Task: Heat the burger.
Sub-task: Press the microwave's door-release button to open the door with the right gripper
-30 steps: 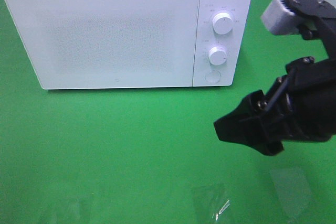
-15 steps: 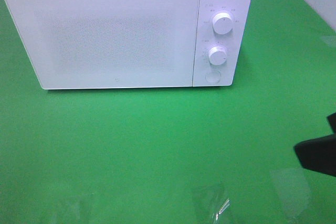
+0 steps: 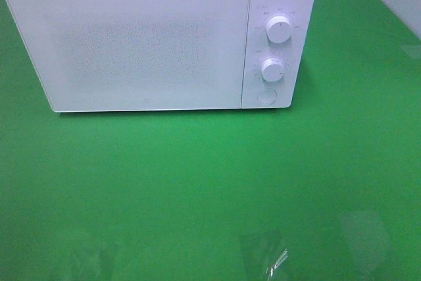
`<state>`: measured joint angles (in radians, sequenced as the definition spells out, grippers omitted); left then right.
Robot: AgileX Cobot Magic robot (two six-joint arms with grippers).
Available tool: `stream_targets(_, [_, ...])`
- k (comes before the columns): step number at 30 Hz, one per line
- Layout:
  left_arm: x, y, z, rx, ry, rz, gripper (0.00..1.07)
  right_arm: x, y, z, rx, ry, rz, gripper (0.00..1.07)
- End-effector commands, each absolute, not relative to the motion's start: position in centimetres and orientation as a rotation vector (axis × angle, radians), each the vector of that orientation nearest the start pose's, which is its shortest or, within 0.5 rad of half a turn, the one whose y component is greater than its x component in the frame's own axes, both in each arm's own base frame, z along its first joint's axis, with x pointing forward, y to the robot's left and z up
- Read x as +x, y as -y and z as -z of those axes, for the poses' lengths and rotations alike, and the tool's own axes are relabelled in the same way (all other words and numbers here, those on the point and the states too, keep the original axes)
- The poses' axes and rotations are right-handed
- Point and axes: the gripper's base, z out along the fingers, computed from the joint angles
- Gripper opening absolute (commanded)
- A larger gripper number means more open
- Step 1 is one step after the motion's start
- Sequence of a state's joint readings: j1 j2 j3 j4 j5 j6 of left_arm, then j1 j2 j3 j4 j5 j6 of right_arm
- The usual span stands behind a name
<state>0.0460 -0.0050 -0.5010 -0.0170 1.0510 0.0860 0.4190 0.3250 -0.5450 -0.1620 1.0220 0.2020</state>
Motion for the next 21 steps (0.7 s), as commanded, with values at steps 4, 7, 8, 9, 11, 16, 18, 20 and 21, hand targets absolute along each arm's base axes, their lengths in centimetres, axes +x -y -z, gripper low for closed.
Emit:
stream_targets(4, [-0.8, 0.2, -27.9, 0.042, -1.994, -0.066, 0.98, 3.1, 0.4, -28.4, -0.159, -2.169, -0.063, 0.71])
stream_targets(7, [-0.8, 0.2, -27.9, 0.042, -1.994, -0.066, 0.98, 1.9, 0.9, -28.6, -0.091, -2.095, -0.024, 0.7])
stream_targets(8, [-0.8, 0.2, -27.9, 0.042, -1.994, -0.066, 0.98, 1.9, 0.9, -28.6, -0.091, -2.095, -0.024, 0.7])
stream_targets(9, [-0.8, 0.2, -27.9, 0.042, -1.994, -0.066, 0.98, 1.3, 1.0, -28.6, -0.058, -2.059, -0.018, 0.7])
stream_targets(11, [-0.8, 0.2, -27.9, 0.042, -1.994, -0.066, 0.98, 0.6, 1.2, -28.5, -0.026, -2.024, -0.007, 0.7])
stream_targets(16, [-0.8, 0.2, -27.9, 0.042, -1.994, -0.066, 0.98, -0.3, 1.3, -28.5, 0.013, -1.968, 0.006, 0.7])
stream_targets(18, [-0.8, 0.2, -27.9, 0.042, -1.994, -0.066, 0.98, -0.8, 1.4, -28.5, 0.035, -1.938, 0.015, 0.7])
stream_targets(20, [-0.8, 0.2, -27.9, 0.042, -1.994, -0.066, 0.98, -0.8, 1.3, -28.5, 0.048, -1.94, 0.026, 0.7])
stream_targets(21, [-0.8, 0.2, -27.9, 0.041, -1.997, -0.065, 0.98, -0.8, 1.4, -28.5, 0.05, -1.94, 0.026, 0.7])
